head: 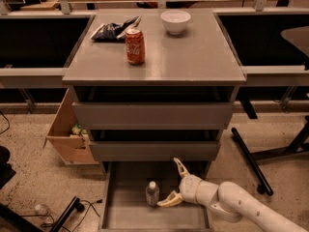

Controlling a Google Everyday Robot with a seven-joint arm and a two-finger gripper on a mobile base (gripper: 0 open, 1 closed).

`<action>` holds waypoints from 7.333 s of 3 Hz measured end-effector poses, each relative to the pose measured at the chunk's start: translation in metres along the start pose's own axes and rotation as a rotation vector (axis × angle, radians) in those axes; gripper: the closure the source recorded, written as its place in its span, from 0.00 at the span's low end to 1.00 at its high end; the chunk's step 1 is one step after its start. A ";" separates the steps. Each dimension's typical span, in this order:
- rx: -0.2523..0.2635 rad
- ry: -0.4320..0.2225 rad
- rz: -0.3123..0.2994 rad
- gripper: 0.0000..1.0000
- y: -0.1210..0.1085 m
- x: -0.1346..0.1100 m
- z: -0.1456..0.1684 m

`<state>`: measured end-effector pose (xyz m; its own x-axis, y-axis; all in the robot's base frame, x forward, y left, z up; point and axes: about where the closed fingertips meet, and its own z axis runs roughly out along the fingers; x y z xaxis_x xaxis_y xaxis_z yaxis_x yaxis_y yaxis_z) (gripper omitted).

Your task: Pick blue plastic bottle from bottom drawer and place on counter

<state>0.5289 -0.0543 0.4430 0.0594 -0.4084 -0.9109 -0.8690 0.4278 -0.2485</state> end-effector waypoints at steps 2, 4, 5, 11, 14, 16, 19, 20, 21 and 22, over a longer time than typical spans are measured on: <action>-0.087 -0.040 0.027 0.00 0.005 0.065 0.046; -0.129 -0.081 0.087 0.00 0.006 0.103 0.084; -0.153 -0.093 0.134 0.00 0.013 0.124 0.102; -0.266 -0.096 0.248 0.86 0.042 0.174 0.158; 0.056 -0.068 0.208 1.00 -0.068 0.025 0.025; 0.155 -0.018 0.354 1.00 -0.053 -0.113 -0.071; -0.001 0.076 0.293 1.00 0.086 -0.329 -0.102; 0.034 0.126 0.246 1.00 0.085 -0.334 -0.110; 0.030 0.125 0.245 1.00 0.086 -0.335 -0.109; 0.036 0.111 0.236 1.00 0.074 -0.346 -0.115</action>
Offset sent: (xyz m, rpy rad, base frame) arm 0.0328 0.0120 -0.1041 0.0597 0.0520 0.0949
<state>0.3874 0.0258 0.7778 -0.1988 -0.3788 -0.9039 -0.8344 0.5491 -0.0466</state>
